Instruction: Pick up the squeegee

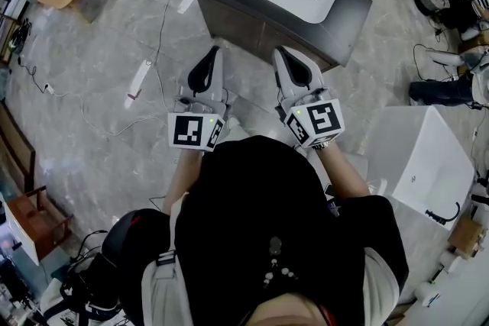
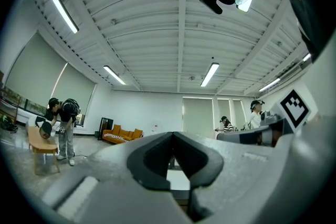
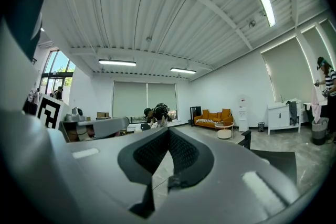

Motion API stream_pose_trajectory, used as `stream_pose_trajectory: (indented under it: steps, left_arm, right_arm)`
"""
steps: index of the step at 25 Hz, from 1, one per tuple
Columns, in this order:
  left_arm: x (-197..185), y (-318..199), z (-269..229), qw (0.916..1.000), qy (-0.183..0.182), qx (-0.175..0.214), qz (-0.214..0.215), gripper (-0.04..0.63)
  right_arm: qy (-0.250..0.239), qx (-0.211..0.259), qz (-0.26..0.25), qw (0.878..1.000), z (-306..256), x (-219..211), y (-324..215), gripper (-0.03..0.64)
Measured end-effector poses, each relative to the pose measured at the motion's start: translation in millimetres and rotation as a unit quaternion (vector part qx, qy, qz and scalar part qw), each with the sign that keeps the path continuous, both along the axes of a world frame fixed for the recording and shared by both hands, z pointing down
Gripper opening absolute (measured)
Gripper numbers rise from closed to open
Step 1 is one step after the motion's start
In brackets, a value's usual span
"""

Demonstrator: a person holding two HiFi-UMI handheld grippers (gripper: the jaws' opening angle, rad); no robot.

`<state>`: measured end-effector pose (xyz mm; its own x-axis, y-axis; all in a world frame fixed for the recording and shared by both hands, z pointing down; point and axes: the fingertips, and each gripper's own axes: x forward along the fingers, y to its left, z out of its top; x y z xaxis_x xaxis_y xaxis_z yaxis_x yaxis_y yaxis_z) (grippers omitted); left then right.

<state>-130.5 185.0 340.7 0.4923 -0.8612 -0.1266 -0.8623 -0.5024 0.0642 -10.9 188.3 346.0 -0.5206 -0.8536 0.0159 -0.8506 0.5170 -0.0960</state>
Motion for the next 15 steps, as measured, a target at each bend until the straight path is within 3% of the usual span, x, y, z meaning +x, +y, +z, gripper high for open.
stream_pose_trajectory:
  steps: [15]
  left_arm:
    - [-48.0,-41.7,9.7,1.0,-0.002,-0.006,-0.004,0.002]
  right_arm:
    - [0.006,0.001,-0.009,1.0,7.4,-50.7,-45.0,0.002]
